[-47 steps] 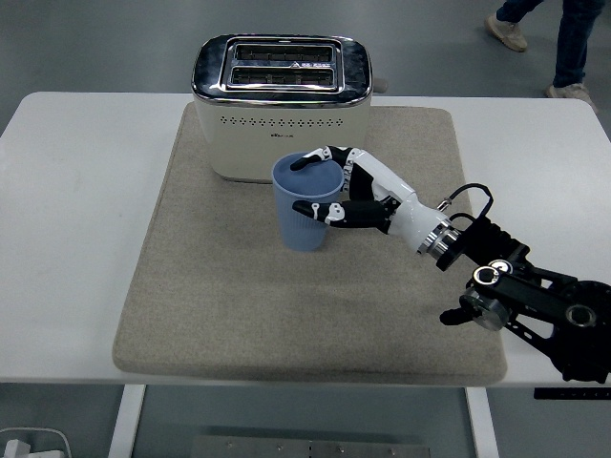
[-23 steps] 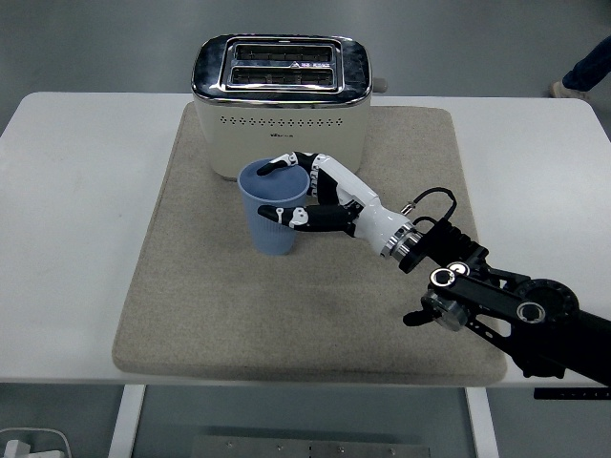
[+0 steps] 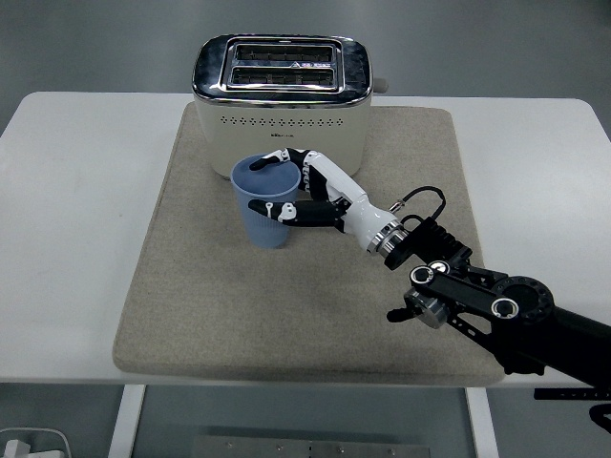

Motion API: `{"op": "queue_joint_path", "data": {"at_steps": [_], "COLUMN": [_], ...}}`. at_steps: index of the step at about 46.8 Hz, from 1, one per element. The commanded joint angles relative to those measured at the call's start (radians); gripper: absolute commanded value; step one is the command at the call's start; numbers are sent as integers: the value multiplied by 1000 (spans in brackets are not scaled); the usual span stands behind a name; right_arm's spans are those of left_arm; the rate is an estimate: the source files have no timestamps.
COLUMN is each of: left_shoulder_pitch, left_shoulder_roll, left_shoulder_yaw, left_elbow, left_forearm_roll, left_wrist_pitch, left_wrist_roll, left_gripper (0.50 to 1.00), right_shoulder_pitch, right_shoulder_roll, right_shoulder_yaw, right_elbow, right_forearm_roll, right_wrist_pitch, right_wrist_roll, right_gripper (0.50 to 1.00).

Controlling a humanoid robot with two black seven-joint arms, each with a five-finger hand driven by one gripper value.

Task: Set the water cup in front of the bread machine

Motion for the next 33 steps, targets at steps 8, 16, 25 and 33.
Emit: {"op": "queue_joint_path", "data": {"at_steps": [8,16,25,33], "left_shoulder_pitch": [0,0,0,0], "left_shoulder_roll": [0,0,0,0], "left_shoulder_yaw": [0,-1,-1,0], "left_elbow": [0,0,0,0], "left_forearm_roll": [0,-1,-1,0], "left_wrist_pitch": [0,0,0,0], "left_wrist_roll": [0,0,0,0], "left_gripper": [1000,1000,1000,1000], "right_shoulder_pitch": [-14,-26,-38,-38], "right_shoulder_roll": [21,41,62,76], "right_shoulder_yaw": [3,6,6,3], "right_elbow": [0,5,3,-3], "right_forearm_roll": [0,1,0,0], "right_wrist_pitch": [-53,-97,-110,-125], "right_wrist_roll": [4,11,11,13], "right_gripper": [633,633,633,633]}}
